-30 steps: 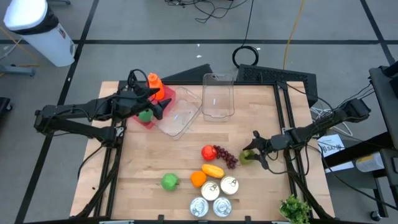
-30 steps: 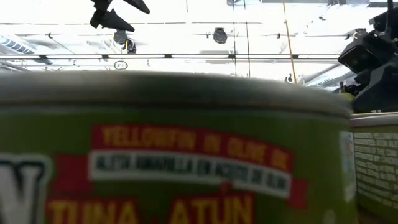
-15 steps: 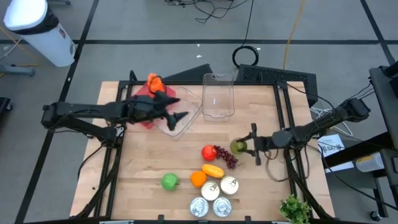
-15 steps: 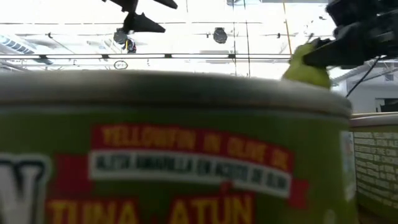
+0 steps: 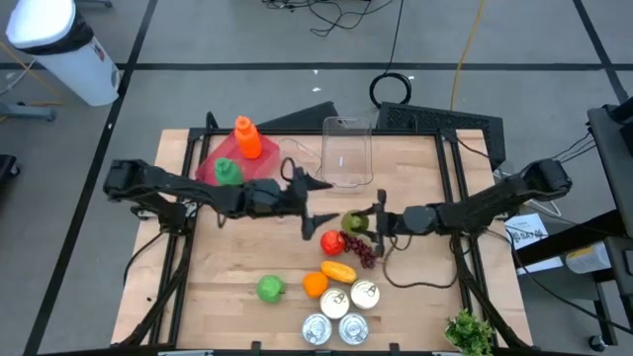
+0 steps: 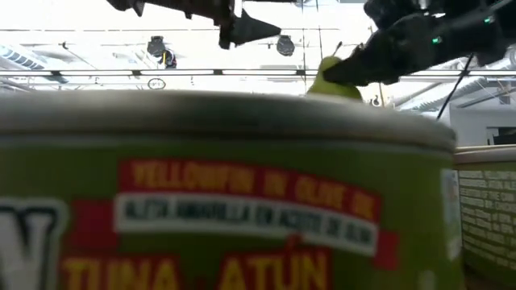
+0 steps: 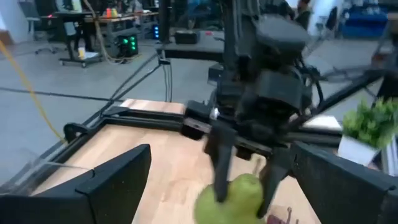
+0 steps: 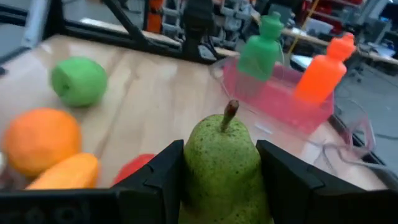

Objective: Pick & Place Food Item
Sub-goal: Put the green pear into the left transparent bin

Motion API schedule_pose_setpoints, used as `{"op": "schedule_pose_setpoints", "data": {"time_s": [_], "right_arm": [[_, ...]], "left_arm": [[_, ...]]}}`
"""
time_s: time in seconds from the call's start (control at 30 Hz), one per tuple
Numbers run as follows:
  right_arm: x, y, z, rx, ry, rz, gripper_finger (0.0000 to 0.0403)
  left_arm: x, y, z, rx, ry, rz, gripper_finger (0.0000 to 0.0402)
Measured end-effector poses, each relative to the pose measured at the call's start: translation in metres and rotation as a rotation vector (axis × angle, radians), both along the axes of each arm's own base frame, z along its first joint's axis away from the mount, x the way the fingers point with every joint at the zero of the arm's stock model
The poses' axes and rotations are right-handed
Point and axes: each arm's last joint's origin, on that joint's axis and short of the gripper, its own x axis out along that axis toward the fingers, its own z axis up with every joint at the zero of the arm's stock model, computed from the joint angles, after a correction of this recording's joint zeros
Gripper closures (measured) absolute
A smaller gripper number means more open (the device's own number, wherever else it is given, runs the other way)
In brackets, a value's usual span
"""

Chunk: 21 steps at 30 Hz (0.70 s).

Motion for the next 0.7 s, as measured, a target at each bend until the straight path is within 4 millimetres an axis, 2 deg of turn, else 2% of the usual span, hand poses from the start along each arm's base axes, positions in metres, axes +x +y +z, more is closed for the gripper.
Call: {"op": "schedule_pose_setpoints", "data": {"time_s": [0.2,0.33,0.53,0.7], "right_arm": [[0.013,-0.006,-0.005,0.007,-0.016,-0.032,0.0241],[0.015,-0.008,-0.001,0.017,-0.061,-0.043,0.0241],[0.015,-0.010,0.001,0.027,-0.078,-0.049,0.0241],[0.016,-0.010,0.001,0.032,-0.079,-0.047,0.0241]], "left_arm": [[0.016,-0.016,-0.023,0.124,0.006,-0.054,0.0007],[0.021,-0.024,-0.035,0.159,0.020,-0.085,0.0007],[0.029,-0.026,-0.047,0.119,-0.003,-0.081,0.0007],[0.034,-0.020,-0.048,0.040,-0.027,-0.083,0.0007]]}}
